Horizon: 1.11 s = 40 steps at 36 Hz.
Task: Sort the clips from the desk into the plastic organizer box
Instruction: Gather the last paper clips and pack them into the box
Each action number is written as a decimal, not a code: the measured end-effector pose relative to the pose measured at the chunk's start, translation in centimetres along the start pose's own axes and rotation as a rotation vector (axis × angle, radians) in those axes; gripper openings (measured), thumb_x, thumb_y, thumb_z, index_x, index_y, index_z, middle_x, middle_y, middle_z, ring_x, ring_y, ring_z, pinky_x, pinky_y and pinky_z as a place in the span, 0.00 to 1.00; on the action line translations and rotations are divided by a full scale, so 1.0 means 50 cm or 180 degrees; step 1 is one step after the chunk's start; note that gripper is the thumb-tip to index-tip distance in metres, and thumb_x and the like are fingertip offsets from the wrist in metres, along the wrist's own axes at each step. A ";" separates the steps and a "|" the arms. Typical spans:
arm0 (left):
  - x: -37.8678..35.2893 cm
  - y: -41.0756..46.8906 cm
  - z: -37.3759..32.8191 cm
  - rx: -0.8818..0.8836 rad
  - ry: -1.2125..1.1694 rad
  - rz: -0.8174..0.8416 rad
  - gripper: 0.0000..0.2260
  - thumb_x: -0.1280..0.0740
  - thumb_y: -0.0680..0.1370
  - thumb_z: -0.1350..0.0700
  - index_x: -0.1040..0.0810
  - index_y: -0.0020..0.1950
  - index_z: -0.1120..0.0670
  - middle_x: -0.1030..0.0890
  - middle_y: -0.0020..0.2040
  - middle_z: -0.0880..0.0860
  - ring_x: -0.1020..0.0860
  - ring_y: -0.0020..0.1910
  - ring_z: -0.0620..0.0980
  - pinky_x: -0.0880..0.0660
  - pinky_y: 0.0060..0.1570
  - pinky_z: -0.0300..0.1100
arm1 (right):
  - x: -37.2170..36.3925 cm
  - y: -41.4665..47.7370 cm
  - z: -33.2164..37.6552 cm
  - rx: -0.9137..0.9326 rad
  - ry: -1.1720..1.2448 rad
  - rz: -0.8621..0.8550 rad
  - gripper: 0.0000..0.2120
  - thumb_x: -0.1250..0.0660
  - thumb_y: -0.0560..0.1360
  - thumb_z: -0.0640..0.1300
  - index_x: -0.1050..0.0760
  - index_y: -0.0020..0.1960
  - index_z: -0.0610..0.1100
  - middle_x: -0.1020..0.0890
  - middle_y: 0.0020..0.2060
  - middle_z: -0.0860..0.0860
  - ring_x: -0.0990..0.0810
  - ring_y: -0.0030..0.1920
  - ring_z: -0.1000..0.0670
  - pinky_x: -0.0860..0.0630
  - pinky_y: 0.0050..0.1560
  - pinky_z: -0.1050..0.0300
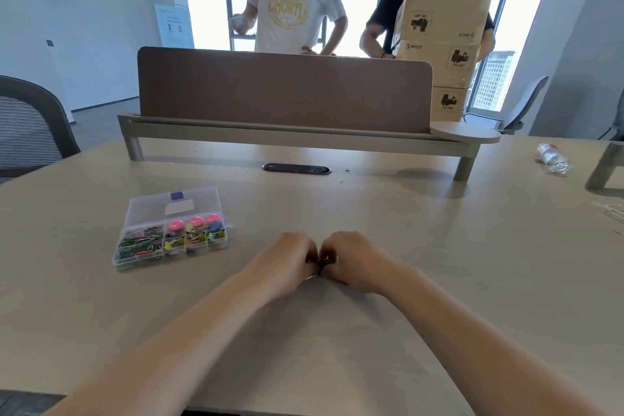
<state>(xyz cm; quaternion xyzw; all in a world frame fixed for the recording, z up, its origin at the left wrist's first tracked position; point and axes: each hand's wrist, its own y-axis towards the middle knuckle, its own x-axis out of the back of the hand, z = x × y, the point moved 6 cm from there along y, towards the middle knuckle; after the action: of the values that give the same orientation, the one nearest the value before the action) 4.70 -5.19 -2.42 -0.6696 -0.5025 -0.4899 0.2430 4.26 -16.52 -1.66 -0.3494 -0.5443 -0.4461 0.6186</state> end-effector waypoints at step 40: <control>0.119 -0.058 0.061 0.0173 -0.0424 -0.0514 0.06 0.32 0.76 0.54 0.17 0.47 0.54 0.21 0.37 0.45 0.26 0.31 0.39 0.32 0.31 0.34 | 0.051 0.021 0.032 -0.0404 0.0910 -0.0105 0.02 0.31 0.74 0.42 0.19 0.45 0.46 0.17 0.31 0.50 0.17 0.34 0.49 0.23 0.39 0.57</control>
<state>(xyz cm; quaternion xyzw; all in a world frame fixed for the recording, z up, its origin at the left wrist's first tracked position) 3.39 0.96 1.21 -0.6512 -0.5830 -0.4485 0.1868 4.67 -15.11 1.19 -0.3118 -0.4270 -0.5349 0.6590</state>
